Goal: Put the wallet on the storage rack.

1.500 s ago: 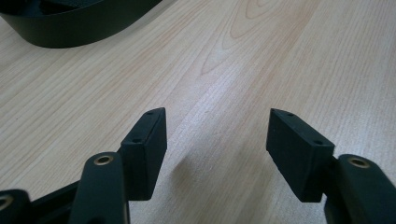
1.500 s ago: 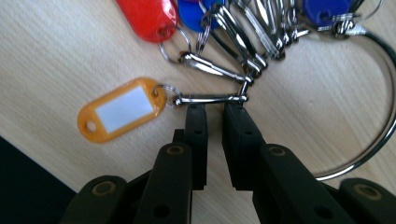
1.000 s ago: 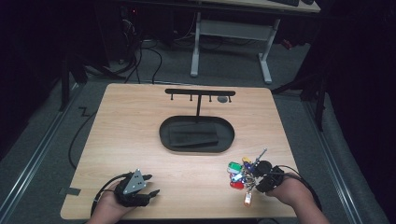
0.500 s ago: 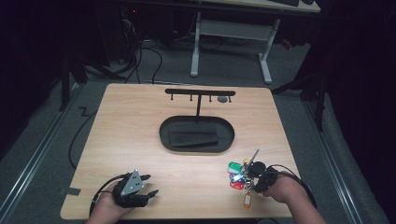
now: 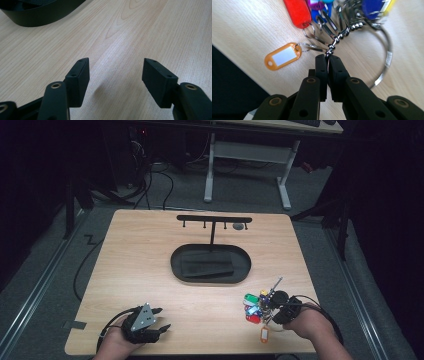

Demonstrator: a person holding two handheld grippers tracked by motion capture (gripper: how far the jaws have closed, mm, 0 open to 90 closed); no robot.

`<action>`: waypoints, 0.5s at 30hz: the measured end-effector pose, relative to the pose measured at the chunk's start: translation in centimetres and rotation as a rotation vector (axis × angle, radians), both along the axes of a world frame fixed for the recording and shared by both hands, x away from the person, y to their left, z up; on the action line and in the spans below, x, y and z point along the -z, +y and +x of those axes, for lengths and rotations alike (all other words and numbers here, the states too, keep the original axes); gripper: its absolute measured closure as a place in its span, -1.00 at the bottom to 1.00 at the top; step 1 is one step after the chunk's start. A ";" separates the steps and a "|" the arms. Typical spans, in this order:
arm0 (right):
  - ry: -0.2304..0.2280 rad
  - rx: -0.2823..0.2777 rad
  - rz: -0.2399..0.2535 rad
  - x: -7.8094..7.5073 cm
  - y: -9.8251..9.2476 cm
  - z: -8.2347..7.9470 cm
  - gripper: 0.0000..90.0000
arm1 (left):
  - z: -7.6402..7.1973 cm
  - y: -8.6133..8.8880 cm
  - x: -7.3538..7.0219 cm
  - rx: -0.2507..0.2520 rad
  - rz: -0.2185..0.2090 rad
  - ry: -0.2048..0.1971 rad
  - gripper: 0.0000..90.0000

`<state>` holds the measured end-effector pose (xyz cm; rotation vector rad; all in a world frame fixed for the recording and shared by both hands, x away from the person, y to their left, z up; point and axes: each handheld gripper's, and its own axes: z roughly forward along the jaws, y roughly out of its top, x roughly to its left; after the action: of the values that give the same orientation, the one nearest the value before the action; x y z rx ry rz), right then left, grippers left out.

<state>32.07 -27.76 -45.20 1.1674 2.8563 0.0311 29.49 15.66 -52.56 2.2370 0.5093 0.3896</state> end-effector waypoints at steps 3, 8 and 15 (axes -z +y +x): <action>-0.018 -0.005 -0.004 -2.0 0.0 -0.2 0.93 | 0.0 0.0 0.0 0.001 0.003 0.000 -0.12; -0.025 -0.010 -0.020 -3.9 0.1 -0.3 0.94 | 0.0 0.1 0.0 0.000 -0.001 -0.002 -0.12; -0.015 -0.022 -0.056 -6.6 0.7 -0.3 0.95 | 0.1 0.3 0.0 -0.003 -0.002 0.000 -0.12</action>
<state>31.76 -27.07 -38.63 1.1200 2.8375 -0.0390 29.60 15.94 -52.56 2.2341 0.5131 0.3909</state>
